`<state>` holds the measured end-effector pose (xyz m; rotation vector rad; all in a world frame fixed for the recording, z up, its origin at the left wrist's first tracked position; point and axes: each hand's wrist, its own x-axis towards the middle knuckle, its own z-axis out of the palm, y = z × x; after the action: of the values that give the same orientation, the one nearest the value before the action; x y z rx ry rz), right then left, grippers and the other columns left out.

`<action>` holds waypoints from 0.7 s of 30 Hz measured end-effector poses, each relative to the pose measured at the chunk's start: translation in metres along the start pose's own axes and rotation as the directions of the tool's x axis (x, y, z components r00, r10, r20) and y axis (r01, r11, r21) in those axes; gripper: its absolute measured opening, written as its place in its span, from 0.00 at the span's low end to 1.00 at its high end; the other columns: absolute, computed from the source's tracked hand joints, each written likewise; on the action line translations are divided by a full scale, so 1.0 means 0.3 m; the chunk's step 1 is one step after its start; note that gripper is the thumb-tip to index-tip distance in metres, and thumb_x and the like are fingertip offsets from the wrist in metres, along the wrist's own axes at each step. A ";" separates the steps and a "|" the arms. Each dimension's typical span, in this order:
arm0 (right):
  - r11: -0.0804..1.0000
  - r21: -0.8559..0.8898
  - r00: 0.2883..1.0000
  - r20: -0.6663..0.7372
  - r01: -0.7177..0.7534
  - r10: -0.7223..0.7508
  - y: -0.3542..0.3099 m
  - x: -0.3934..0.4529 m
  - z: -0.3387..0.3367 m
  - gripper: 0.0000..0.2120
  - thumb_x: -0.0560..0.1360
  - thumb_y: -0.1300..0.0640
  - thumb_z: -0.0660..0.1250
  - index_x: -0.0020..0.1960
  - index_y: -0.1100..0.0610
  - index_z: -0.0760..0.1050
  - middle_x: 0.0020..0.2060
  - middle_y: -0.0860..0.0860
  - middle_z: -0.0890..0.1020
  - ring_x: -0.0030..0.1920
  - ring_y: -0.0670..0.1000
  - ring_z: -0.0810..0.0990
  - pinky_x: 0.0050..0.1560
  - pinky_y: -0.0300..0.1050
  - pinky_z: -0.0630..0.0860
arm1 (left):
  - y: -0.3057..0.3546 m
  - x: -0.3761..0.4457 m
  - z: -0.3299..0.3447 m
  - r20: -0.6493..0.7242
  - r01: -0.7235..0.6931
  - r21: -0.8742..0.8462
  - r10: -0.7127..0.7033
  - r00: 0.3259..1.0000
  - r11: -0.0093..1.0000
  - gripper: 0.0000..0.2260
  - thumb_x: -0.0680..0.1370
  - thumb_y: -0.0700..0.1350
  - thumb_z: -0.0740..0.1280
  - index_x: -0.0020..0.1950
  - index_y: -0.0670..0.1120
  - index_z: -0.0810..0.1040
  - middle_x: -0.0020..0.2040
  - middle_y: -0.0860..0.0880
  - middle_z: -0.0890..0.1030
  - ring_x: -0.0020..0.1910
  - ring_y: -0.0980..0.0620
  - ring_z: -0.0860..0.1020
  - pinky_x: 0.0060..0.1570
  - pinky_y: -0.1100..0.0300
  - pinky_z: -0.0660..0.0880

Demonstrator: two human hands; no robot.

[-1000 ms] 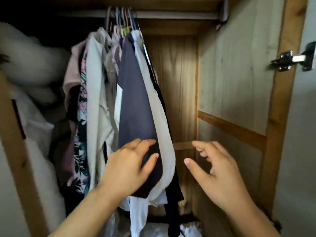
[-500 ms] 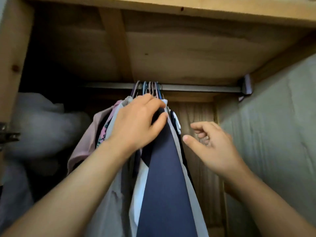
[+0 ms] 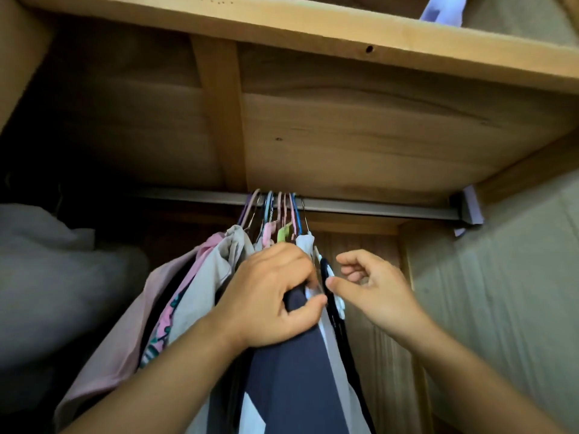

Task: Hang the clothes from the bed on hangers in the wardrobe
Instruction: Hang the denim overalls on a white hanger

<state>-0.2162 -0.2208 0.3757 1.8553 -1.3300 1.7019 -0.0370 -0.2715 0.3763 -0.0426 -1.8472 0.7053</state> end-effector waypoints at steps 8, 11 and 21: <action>0.959 0.089 0.936 0.262 -0.267 0.237 0.025 0.078 0.055 0.33 0.71 0.61 0.68 0.72 0.53 0.59 0.52 0.52 0.78 0.53 0.49 0.77 0.48 0.38 0.72 | -0.060 -0.100 0.069 -0.049 -0.052 0.026 0.053 0.997 0.998 0.07 0.69 0.44 0.70 0.35 0.43 0.74 0.39 0.49 0.76 0.45 0.49 0.76 0.44 0.53 0.72; 0.931 0.145 0.905 0.325 -0.335 0.275 0.044 0.084 0.079 0.31 0.71 0.65 0.66 0.71 0.53 0.60 0.48 0.53 0.80 0.50 0.47 0.79 0.43 0.35 0.71 | -0.071 -0.133 0.095 -0.053 -0.056 0.028 0.058 0.997 0.998 0.07 0.68 0.44 0.70 0.35 0.43 0.74 0.39 0.49 0.77 0.48 0.50 0.77 0.47 0.54 0.72; 0.962 0.093 0.949 0.215 -0.257 0.232 0.083 0.109 0.088 0.35 0.72 0.72 0.62 0.74 0.49 0.59 0.67 0.49 0.70 0.60 0.49 0.74 0.51 0.39 0.78 | -0.081 -0.149 0.120 -0.079 -0.051 0.045 0.054 0.995 0.998 0.09 0.68 0.46 0.72 0.33 0.44 0.74 0.39 0.50 0.77 0.49 0.51 0.77 0.47 0.57 0.72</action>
<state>-0.2228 -0.2673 0.3895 2.0504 -1.6313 1.7855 -0.0434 -0.3234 0.3422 -0.0904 -1.7588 0.7691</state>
